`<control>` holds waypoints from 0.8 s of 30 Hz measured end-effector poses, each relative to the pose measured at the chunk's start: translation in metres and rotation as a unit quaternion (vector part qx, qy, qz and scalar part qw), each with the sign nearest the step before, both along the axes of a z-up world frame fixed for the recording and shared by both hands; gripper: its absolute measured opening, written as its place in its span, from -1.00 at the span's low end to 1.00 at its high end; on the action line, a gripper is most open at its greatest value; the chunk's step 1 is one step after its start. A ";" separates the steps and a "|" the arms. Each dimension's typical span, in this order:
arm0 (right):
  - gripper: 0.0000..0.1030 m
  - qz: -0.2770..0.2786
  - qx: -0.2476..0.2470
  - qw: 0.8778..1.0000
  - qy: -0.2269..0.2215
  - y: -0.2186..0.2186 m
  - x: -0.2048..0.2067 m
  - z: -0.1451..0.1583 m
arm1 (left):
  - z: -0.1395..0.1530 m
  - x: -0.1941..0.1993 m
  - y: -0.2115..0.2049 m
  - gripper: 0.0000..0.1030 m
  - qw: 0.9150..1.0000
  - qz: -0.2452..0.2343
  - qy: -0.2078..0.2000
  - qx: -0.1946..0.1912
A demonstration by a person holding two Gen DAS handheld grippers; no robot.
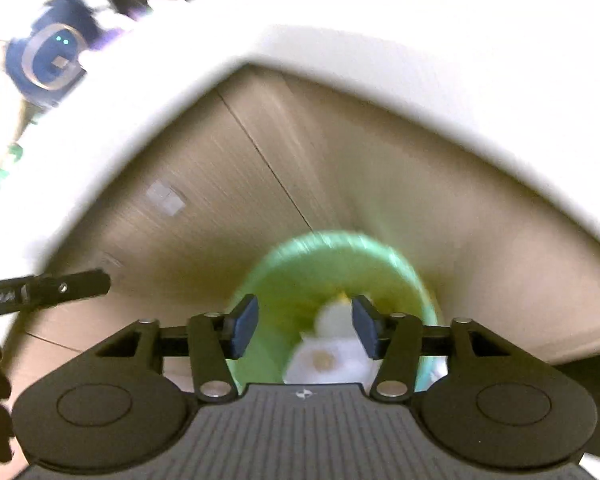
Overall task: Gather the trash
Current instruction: 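Raise both tools from the bin back toward the counter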
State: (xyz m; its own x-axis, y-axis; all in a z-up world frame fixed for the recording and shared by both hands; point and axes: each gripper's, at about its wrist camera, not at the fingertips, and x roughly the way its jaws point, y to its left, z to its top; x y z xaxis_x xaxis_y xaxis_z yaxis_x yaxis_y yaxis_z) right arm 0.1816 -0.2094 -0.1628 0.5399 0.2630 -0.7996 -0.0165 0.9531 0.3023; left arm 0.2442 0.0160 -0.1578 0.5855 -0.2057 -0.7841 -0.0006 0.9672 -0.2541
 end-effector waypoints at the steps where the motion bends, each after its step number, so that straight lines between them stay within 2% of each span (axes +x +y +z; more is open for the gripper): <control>1: 0.06 0.007 -0.006 1.000 -0.013 0.007 0.003 0.015 | 0.010 0.002 0.007 -0.36 1.000 0.010 -0.013 0.003; 5: 0.07 0.046 -0.028 0.996 -0.074 0.044 0.017 0.069 | 0.050 0.008 0.040 -0.36 0.997 0.044 -0.054 0.026; 7: 0.25 0.063 -0.041 0.993 -0.095 0.066 0.025 0.086 | 0.058 0.013 0.061 -0.36 0.996 0.055 -0.069 0.029; 10: 0.28 0.096 -0.068 0.986 -0.121 0.108 0.044 0.108 | 0.058 0.015 0.097 -0.36 0.993 0.079 -0.080 0.020; 13: 0.28 0.138 -0.090 0.976 -0.140 0.156 0.067 0.121 | 0.058 0.009 0.147 -0.36 0.988 0.125 -0.088 -0.012; 16: 0.28 0.187 -0.105 0.964 -0.154 0.209 0.083 0.132 | 0.060 0.001 0.201 -0.36 0.978 0.182 -0.091 -0.054; 19: 0.38 0.242 -0.120 0.946 -0.181 0.265 0.093 0.141 | 0.063 0.002 0.240 -0.36 0.969 0.220 -0.098 -0.051; 22: 0.44 0.290 -0.132 0.925 -0.207 0.317 0.107 0.142 | 0.059 0.011 0.259 -0.36 0.970 0.224 -0.082 -0.048; 24: 0.44 0.311 -0.131 0.919 -0.201 0.346 0.118 0.139 | 0.055 0.015 0.263 -0.36 0.972 0.222 -0.063 -0.050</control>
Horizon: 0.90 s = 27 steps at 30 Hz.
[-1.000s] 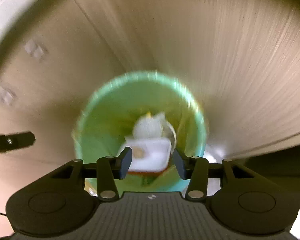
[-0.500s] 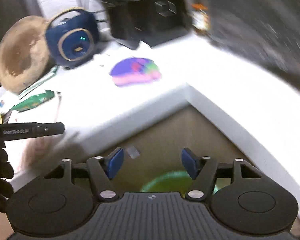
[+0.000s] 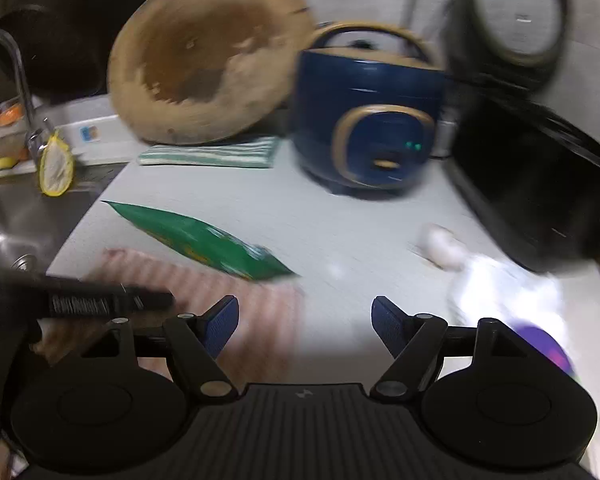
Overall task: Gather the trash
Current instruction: 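Raise both tools from the bin back toward the counter, then grasp the green snack wrapper on the striped cloth with the right tool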
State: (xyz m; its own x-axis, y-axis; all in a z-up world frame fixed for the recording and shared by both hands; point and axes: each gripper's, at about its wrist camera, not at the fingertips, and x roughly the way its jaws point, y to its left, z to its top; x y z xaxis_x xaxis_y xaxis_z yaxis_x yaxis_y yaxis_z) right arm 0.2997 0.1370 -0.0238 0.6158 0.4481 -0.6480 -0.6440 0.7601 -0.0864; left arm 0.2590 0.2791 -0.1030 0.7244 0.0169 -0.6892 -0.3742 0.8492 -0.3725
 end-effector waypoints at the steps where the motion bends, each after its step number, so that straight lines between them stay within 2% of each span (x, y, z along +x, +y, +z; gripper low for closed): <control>1: 0.44 0.008 0.000 1.000 0.008 0.011 0.006 -0.003 | -0.002 0.001 0.001 -0.36 1.000 -0.003 0.007 -0.003; 6: 0.44 0.017 -0.008 0.999 0.049 0.056 0.041 -0.029 | -0.006 -0.005 0.004 -0.39 1.000 -0.016 0.000 -0.005; 8: 0.29 0.008 -0.013 0.998 0.066 0.065 0.053 -0.041 | -0.008 -0.010 0.009 -0.52 1.000 -0.012 -0.003 -0.007; 9: -0.13 0.006 -0.014 0.997 0.078 0.067 0.059 -0.047 | -0.010 -0.012 0.010 -0.56 1.000 -0.008 -0.005 -0.010; 10: -0.32 0.001 -0.014 0.996 0.088 0.068 0.061 -0.049 | -0.011 -0.012 0.011 -0.62 1.000 -0.003 -0.007 -0.013; 11: -0.35 -0.001 -0.011 0.996 0.092 0.067 0.061 -0.049 | -0.013 -0.013 0.012 -0.65 1.000 0.002 -0.010 -0.017; 12: -0.57 -0.001 -0.005 0.996 0.091 0.063 0.059 -0.046 | -0.014 -0.014 0.012 -0.65 1.000 0.008 -0.013 -0.023; 13: -0.99 0.000 0.001 0.996 0.089 0.059 0.054 -0.042 | -0.015 -0.015 0.012 -0.65 0.999 0.015 -0.017 -0.029; 19: -0.99 0.001 0.027 0.998 0.054 0.019 0.016 -0.010 | -0.014 -0.011 0.011 -0.65 0.999 0.029 -0.016 -0.040; 24: -0.94 -0.026 0.040 0.996 0.076 0.003 0.010 -0.015 | -0.013 -0.013 0.008 -0.65 0.999 0.023 -0.013 -0.034; 26: -0.75 -0.037 0.047 0.994 0.091 0.001 0.013 -0.016 | -0.014 -0.015 0.007 -0.65 0.999 0.017 -0.017 -0.030; 27: -0.52 -0.042 0.052 0.993 0.094 0.002 0.015 -0.016 | -0.014 -0.015 0.006 -0.65 0.999 0.013 -0.019 -0.027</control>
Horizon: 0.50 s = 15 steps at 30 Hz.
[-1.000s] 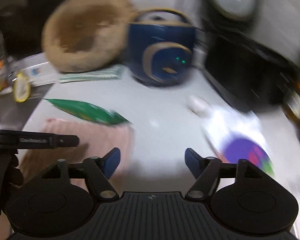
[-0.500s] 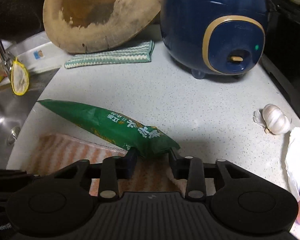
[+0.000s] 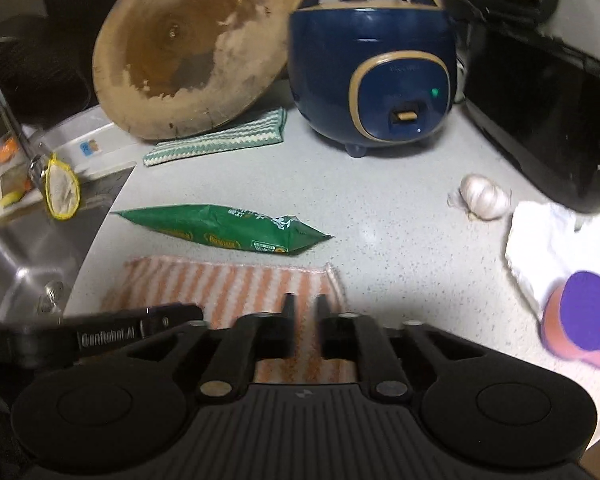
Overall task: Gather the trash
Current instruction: 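Grasp the green snack wrapper on the striped cloth with the right tool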
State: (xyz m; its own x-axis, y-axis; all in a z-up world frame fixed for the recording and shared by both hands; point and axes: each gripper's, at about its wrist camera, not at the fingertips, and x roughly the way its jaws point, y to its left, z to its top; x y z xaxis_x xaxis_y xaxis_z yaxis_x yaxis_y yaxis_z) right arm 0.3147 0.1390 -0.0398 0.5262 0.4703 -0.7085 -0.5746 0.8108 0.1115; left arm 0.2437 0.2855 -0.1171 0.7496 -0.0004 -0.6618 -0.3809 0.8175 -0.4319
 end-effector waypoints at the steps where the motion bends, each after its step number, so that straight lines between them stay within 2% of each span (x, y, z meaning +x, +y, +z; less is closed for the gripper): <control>1: -0.26 -0.007 0.007 1.000 0.002 0.001 0.003 0.000 | 0.000 0.000 0.000 -0.65 1.000 -0.005 -0.002 0.004; 3: 0.03 -0.023 0.027 0.999 0.005 0.003 0.012 0.002 | 0.000 0.000 -0.001 -0.65 1.000 -0.015 -0.002 0.013; 4: 0.10 -0.032 0.035 0.999 0.008 0.005 0.017 0.002 | 0.000 0.001 -0.002 -0.65 1.000 -0.019 -0.001 0.019; 10: 0.10 -0.058 0.037 0.997 0.025 0.037 0.056 -0.009 | 0.003 0.002 -0.014 -0.65 0.997 -0.044 0.007 0.070; 14: 0.08 -0.055 0.023 0.997 0.039 0.058 0.073 -0.025 | 0.002 -0.001 -0.011 -0.65 0.997 -0.051 0.004 0.065; 15: -0.01 -0.055 0.019 0.997 0.046 0.062 0.076 -0.030 | 0.002 -0.001 -0.011 -0.65 0.997 -0.052 0.003 0.064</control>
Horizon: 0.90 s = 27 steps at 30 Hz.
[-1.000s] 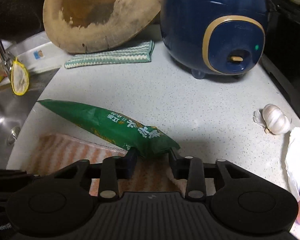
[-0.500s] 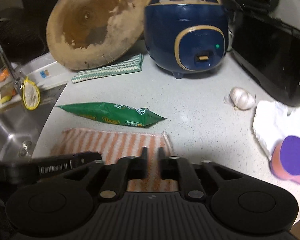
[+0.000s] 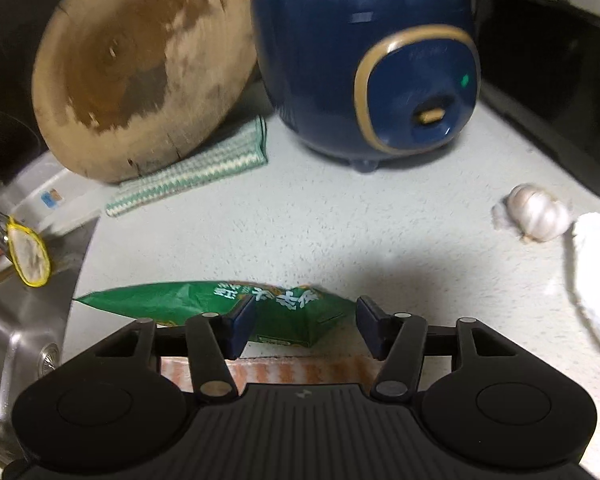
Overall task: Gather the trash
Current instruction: 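Grasp the green snack wrapper on the striped cloth with the right tool, then lift the wrapper with the right tool while the left tool closes on it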
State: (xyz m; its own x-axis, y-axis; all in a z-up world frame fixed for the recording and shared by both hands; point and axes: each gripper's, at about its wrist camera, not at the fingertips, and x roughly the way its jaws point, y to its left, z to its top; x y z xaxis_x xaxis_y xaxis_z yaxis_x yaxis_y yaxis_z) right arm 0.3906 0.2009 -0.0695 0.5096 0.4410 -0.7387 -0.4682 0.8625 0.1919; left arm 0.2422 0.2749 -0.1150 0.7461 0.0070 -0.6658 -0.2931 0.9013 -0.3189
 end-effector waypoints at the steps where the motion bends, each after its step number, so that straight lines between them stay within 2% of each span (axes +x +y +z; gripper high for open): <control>1: -0.21 0.000 -0.002 1.000 0.008 0.003 0.003 -0.004 | 0.000 0.000 0.000 -0.65 1.000 -0.001 -0.001 0.001; 2: -0.34 0.002 -0.002 1.000 0.013 0.004 0.005 -0.006 | 0.000 -0.001 -0.001 -0.65 1.000 -0.002 -0.001 0.002; 3: -0.67 0.007 -0.004 1.000 0.017 0.004 0.006 -0.008 | 0.000 -0.001 -0.001 -0.65 1.000 -0.003 -0.001 0.004; 5: -0.68 0.015 0.001 1.000 0.012 0.002 0.003 -0.004 | 0.000 -0.001 -0.002 -0.65 1.000 -0.003 -0.001 0.005; 7: -0.78 0.017 0.009 1.000 -0.005 -0.003 -0.005 0.005 | 0.001 0.000 -0.002 -0.65 1.000 -0.003 0.000 0.006; 12: -0.80 0.019 0.018 0.999 -0.039 -0.025 -0.030 0.029 | 0.002 0.002 -0.004 -0.65 1.000 -0.001 0.005 0.008; 16: -0.81 0.014 0.013 0.998 -0.054 -0.051 -0.059 0.034 | 0.002 0.002 -0.001 -0.65 1.000 -0.003 0.004 0.002; 21: -0.81 0.028 0.004 0.999 -0.016 -0.076 -0.090 0.016 | 0.002 0.003 0.000 -0.65 1.000 -0.002 0.007 0.000; 24: -0.73 0.064 -0.003 0.998 -0.006 -0.083 -0.106 0.008 | 0.003 0.004 -0.002 -0.65 1.000 -0.003 0.008 0.005; 26: -0.59 0.071 -0.017 0.997 -0.020 -0.085 -0.113 0.008 | 0.003 0.003 -0.003 -0.65 1.000 -0.004 0.008 0.006; 27: -0.40 0.071 -0.023 0.997 -0.031 -0.085 -0.115 0.010 | 0.003 0.003 -0.002 -0.65 1.000 -0.003 0.008 0.005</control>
